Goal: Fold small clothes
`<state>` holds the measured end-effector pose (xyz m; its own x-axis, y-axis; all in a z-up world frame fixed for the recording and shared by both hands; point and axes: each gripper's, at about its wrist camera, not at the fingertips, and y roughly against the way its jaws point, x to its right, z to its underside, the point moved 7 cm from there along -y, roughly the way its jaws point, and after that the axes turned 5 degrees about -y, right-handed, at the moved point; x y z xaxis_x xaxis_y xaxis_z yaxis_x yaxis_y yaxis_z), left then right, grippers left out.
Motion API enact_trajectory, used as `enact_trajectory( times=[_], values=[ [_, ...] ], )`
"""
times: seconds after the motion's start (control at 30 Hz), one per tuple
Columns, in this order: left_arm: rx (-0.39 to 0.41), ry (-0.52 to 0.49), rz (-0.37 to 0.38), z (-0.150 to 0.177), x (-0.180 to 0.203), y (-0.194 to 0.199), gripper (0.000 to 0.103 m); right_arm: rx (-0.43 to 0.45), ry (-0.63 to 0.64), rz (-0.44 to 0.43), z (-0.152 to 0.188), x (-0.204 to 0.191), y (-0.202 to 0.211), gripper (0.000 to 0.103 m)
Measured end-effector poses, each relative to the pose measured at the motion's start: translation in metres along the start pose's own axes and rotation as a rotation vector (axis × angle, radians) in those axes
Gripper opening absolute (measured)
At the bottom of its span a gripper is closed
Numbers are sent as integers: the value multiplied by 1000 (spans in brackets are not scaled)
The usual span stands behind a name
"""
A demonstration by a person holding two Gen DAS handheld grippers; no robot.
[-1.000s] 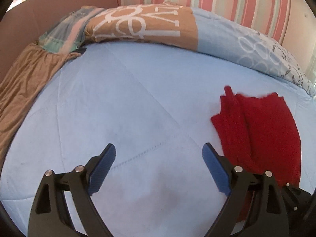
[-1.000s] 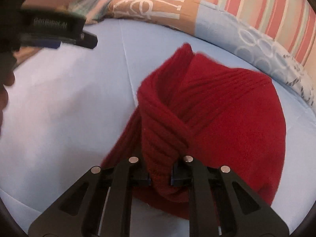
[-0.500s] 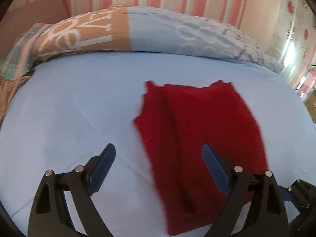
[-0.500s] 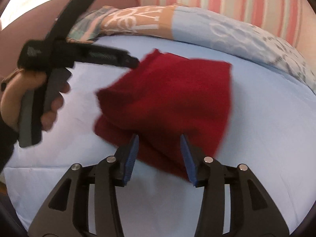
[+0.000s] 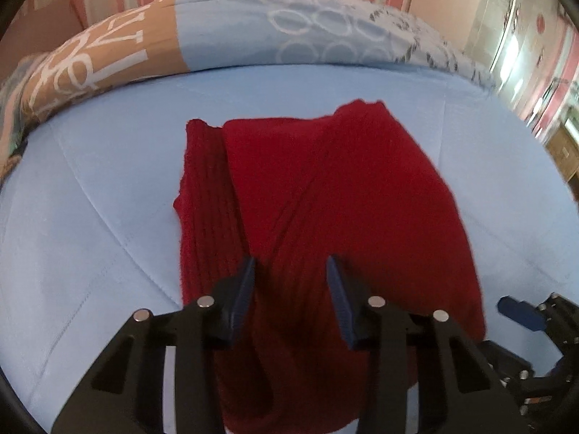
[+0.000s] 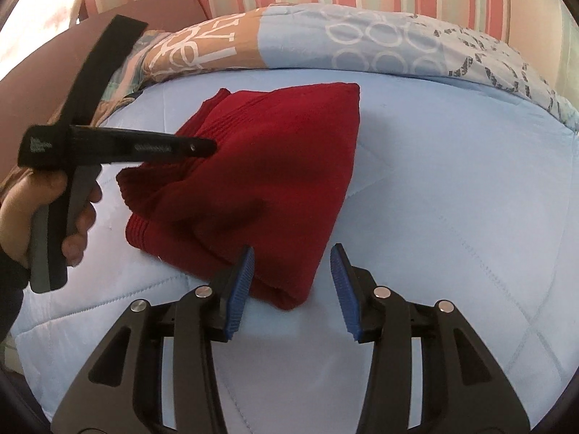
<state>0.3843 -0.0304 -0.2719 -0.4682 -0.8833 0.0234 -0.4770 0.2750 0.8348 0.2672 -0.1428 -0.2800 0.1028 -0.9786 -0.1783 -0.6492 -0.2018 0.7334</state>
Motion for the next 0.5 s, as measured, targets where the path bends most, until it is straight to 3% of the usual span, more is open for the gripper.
enact_trajectory(
  times=[0.07, 0.2, 0.5],
  values=[
    [-10, 1, -3, 0, -1, -6, 42, -4, -2, 0, 1, 0, -1, 45],
    [-15, -16, -57, 2, -5, -10, 18, -8, 9, 11, 2, -2, -1, 45],
    [78, -10, -167, 36, -6, 22, 13, 63, -3, 23, -44, 11, -5, 45]
  ],
)
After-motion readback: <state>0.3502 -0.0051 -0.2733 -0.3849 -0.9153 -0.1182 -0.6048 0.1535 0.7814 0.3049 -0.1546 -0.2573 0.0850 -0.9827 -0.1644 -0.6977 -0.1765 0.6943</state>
